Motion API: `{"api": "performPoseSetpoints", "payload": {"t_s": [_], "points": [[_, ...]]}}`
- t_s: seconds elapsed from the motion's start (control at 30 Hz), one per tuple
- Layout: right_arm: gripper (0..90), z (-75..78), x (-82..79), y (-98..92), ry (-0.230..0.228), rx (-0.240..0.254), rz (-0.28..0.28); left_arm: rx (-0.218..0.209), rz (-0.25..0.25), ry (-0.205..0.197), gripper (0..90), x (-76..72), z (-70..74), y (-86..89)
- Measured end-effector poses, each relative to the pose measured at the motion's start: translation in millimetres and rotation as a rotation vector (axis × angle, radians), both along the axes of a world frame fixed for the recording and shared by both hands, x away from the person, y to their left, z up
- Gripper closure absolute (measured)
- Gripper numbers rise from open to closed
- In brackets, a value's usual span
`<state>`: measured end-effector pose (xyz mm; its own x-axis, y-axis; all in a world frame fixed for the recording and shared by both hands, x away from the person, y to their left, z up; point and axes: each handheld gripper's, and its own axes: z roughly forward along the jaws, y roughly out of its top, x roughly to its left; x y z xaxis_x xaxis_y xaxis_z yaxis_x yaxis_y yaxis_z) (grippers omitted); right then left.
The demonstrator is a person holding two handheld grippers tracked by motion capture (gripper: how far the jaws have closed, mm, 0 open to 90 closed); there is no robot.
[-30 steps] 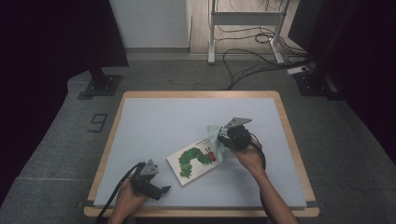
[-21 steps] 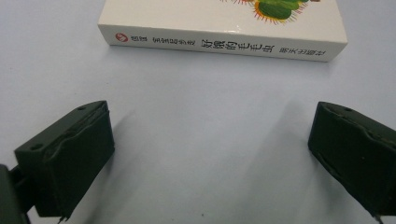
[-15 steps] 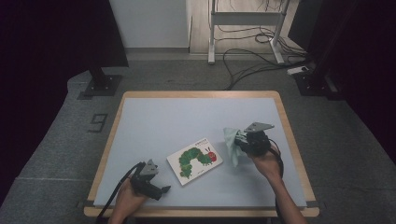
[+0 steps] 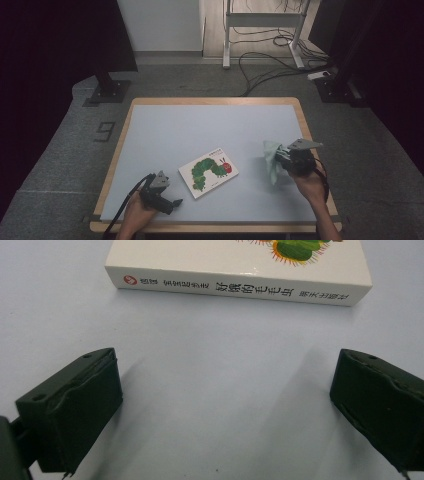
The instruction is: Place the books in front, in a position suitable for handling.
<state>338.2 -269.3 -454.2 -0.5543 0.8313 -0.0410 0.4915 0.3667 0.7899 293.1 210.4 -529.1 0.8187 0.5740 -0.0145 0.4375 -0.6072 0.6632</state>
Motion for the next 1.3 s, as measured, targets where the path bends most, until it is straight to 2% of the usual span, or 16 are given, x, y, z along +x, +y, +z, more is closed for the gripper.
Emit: {"api": "performPoseSetpoints", "payload": {"t_s": [0.2,0.4,0.53,0.8,0.83,0.9,1.07,1.17,1.3], "points": [[71.0,-5.7,-12.8,-27.1,0.004,-0.014,-0.060,0.001,0.000,0.000,0.0,0.0,0.0,0.0],[70.9,-25.8,-19.1,-44.8,0.040,-0.026,-0.107,0.000,0.000,0.000,0.0,0.0,0.0,0.0],[70.6,-41.8,-19.6,-47.4,0.067,-0.024,-0.119,0.000,0.000,0.000,0.0,0.0,0.0,0.0],[68.3,-68.3,-17.9,-41.6,0.111,-0.059,-0.106,0.000,0.000,0.000,0.1,0.0,0.0,0.0],[67.5,-69.7,-18.5,-42.0,0.103,-0.048,-0.109,0.000,0.000,0.000,0.0,-0.1,0.0,0.0],[61.4,-68.8,-18.5,-44.3,0.118,-0.035,-0.113,0.000,0.000,0.000,0.1,0.0,0.0,0.0],[33.3,-61.5,-19.6,-47.8,0.136,-0.034,-0.125,0.000,0.000,0.000,0.0,0.0,0.0,0.0],[25.9,-55.8,-23.0,-48.9,0.134,-0.055,-0.113,0.000,0.000,0.000,0.0,0.0,0.0,0.0],[23.1,-46.3,-28.6,-50.8,0.114,-0.066,-0.108,0.000,0.000,0.000,0.0,0.0,0.0,0.0]]}}
